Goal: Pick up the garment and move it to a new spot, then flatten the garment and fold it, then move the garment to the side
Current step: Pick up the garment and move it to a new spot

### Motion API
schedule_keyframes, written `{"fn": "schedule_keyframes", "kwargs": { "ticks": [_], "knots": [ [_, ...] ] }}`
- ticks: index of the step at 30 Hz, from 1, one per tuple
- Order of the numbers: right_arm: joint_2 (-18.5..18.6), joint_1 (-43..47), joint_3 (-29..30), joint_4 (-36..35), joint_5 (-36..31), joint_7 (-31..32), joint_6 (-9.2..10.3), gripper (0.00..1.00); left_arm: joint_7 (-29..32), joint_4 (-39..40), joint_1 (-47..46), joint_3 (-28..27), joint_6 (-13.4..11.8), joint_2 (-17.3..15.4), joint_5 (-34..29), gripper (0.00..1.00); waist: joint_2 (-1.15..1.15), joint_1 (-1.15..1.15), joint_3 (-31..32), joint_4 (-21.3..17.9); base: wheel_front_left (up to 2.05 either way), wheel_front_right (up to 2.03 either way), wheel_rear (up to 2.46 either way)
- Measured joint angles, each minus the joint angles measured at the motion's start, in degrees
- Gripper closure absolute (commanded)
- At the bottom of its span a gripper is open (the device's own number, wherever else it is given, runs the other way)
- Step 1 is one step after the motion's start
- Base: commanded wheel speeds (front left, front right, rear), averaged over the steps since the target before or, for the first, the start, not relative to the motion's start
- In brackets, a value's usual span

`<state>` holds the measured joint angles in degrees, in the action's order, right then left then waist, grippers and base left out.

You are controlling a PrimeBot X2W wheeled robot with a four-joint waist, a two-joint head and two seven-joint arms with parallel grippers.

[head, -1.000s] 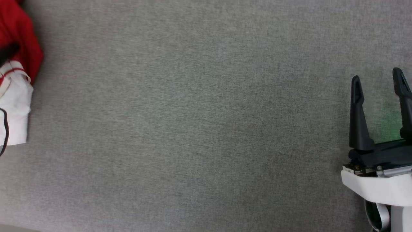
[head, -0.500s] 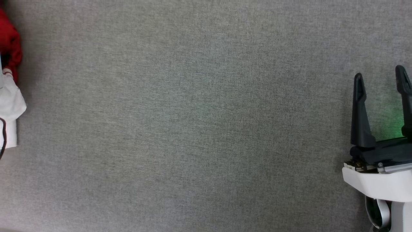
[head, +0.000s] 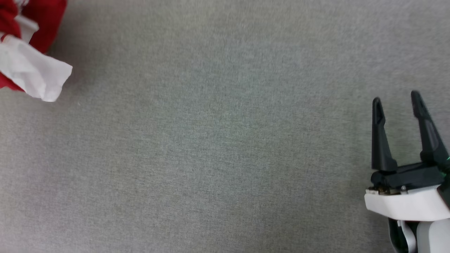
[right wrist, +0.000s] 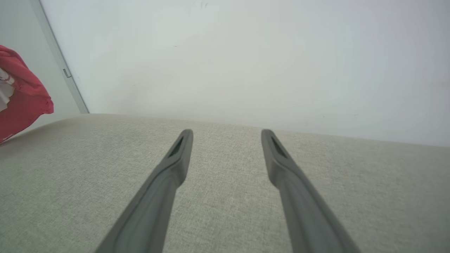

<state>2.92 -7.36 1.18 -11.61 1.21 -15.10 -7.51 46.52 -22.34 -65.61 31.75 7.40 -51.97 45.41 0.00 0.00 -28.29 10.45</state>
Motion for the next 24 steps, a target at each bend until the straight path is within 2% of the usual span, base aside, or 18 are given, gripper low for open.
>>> {"fn": "schedule_keyframes", "kwargs": {
  "ticks": [8,16,24],
  "knots": [
    [0.01,1.96,-0.38,2.08,2.64,0.0,0.0,0.0,3.47,9.72,-7.37,7.51,0.0,1.24,-0.89,1.0,0.0,-0.01,6.14,-2.02,0.0,0.0,0.0],
    [0.03,4.41,-0.93,3.76,5.06,0.01,0.0,0.0,5.64,14.37,-13.54,16.64,0.0,8.12,-0.21,1.0,0.0,0.0,10.73,-8.31,0.0,0.0,0.0],
    [0.03,6.54,-1.16,4.5,6.37,0.01,0.0,0.0,4.05,15.19,-15.97,26.14,0.0,15.72,2.81,1.0,0.0,-0.01,13.91,-16.51,0.0,0.0,0.0]
  ]
}}
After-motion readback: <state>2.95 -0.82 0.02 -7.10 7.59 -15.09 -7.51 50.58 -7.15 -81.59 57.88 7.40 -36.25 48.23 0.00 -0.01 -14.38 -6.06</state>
